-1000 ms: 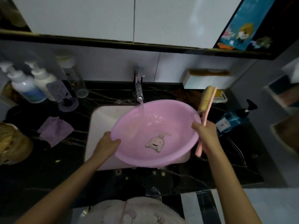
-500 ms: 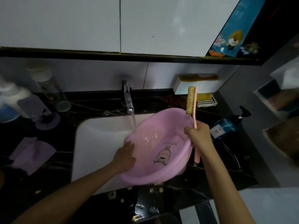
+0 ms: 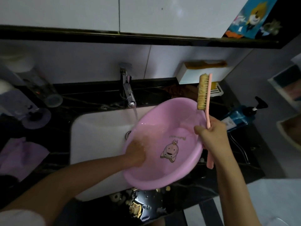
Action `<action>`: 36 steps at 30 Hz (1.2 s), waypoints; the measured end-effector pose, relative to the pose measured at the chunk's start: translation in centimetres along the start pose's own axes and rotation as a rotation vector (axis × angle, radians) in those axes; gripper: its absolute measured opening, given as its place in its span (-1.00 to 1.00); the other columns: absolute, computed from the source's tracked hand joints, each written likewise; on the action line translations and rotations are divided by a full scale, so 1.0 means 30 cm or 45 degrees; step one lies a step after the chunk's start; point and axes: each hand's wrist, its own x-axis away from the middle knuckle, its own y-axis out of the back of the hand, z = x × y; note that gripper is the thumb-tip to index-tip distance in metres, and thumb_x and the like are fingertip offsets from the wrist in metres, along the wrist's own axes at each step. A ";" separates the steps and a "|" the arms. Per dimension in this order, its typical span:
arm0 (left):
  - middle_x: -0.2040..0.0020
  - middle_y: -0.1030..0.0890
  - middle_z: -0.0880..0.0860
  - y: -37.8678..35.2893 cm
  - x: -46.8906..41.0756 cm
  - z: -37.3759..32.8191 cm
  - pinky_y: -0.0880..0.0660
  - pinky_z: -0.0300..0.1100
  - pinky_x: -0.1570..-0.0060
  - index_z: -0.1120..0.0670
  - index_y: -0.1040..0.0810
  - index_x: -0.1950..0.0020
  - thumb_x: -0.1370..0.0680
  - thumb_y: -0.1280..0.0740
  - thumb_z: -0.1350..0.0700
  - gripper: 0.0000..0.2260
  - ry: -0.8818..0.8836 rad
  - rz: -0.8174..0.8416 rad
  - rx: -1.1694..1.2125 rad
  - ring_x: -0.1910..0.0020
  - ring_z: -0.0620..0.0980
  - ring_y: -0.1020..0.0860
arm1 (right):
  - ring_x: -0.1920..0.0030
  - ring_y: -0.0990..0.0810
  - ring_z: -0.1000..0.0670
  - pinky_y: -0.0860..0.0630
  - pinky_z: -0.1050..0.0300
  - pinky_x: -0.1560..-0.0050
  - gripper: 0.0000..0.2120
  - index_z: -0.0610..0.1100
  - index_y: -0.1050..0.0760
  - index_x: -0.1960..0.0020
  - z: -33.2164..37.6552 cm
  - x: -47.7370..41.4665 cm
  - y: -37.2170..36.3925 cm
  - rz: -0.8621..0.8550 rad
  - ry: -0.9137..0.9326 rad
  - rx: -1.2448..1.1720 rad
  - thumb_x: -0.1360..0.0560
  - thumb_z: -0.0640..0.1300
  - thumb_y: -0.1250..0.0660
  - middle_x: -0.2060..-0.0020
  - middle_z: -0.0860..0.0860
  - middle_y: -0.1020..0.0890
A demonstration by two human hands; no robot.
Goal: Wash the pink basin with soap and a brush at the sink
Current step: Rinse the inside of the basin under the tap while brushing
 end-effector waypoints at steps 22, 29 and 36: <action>-0.56 0.14 0.09 0.014 -0.019 -0.005 0.22 0.38 -0.35 0.04 0.14 -0.55 -0.60 -0.09 -0.01 -0.40 -0.154 -0.004 -0.332 -0.52 0.16 0.19 | 0.47 -0.50 0.19 -0.46 0.40 0.44 -0.78 -0.13 -0.52 0.05 -0.012 0.066 -0.026 -0.124 0.111 -0.045 -0.41 -0.39 -0.28 0.40 0.06 -0.52; -0.49 -0.25 0.02 0.080 0.137 0.119 0.03 -0.02 -0.49 0.06 -0.31 -0.46 -0.56 -0.11 -0.03 -0.53 -0.356 0.489 0.281 -0.50 -0.03 -0.15 | 0.32 -0.54 0.03 -0.57 0.16 0.27 -0.65 0.08 -0.46 0.18 0.018 0.080 -0.027 -0.127 0.137 -0.186 -0.42 -0.40 -0.27 0.31 0.00 -0.53; -0.13 -0.58 -0.03 0.106 0.234 0.203 -0.30 -0.61 -0.01 0.13 -0.59 -0.17 -0.57 -0.24 0.29 -0.77 -0.048 -0.059 0.849 -0.03 -0.37 -0.49 | 0.35 -0.53 0.22 -0.47 0.44 0.32 -0.78 -0.16 -0.55 -0.04 0.085 0.095 0.034 -0.053 0.499 0.029 -0.47 -0.39 -0.30 0.34 0.19 -0.55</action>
